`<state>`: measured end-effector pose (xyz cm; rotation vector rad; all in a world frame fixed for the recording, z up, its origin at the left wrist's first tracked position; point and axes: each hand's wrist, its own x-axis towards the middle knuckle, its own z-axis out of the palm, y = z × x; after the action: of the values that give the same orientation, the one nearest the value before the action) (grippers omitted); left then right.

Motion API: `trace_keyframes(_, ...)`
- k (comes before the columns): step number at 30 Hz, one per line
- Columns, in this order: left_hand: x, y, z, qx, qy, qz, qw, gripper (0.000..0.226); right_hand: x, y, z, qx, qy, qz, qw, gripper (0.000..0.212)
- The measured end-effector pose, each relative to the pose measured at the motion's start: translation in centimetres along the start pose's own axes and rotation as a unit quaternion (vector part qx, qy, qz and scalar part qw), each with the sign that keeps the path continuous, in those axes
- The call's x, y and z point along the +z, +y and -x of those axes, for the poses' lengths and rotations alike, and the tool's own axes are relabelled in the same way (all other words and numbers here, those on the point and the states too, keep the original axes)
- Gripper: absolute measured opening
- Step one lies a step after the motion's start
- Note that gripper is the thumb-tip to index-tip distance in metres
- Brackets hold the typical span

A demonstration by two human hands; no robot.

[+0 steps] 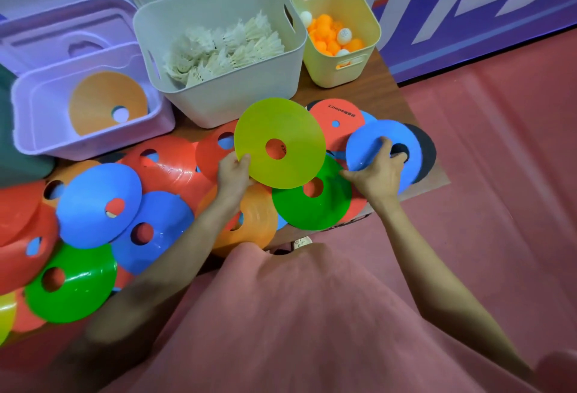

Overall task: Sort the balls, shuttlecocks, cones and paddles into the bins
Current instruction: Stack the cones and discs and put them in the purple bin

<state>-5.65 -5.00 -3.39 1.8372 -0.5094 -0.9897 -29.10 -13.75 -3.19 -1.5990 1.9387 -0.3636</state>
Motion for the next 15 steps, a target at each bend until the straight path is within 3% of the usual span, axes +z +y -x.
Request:
trace_keyframes(4,-1.1,-0.1,0.3,0.004,0.007,0.017,1.000,0.022,-0.8,-3.3,1.3,-0.081,-0.006,-0.101,0.992,0.090)
trace_keyframes(8,-2.2,-0.2,0.5,-0.002,-0.006,0.031,0.999,0.016,-1.2,-6.0,2.5,-0.163,-0.067,-0.255,0.951,0.067)
trace_keyframes(11,-2.8,-0.1,0.7,-0.018,-0.026,0.044,0.999,0.018,-0.7,-7.1,3.2,-0.108,-0.136,-0.351,0.920,0.022)
trace_keyframes(12,-3.0,0.0,0.8,-0.026,-0.035,0.054,0.998,0.019,-0.4,-7.3,3.1,-0.072,-0.136,-0.365,0.918,0.018)
trace_keyframes(15,-3.4,0.2,1.2,-0.044,-0.070,0.079,0.993,0.021,1.0,-6.8,2.4,-0.036,-0.132,-0.336,0.932,0.053)
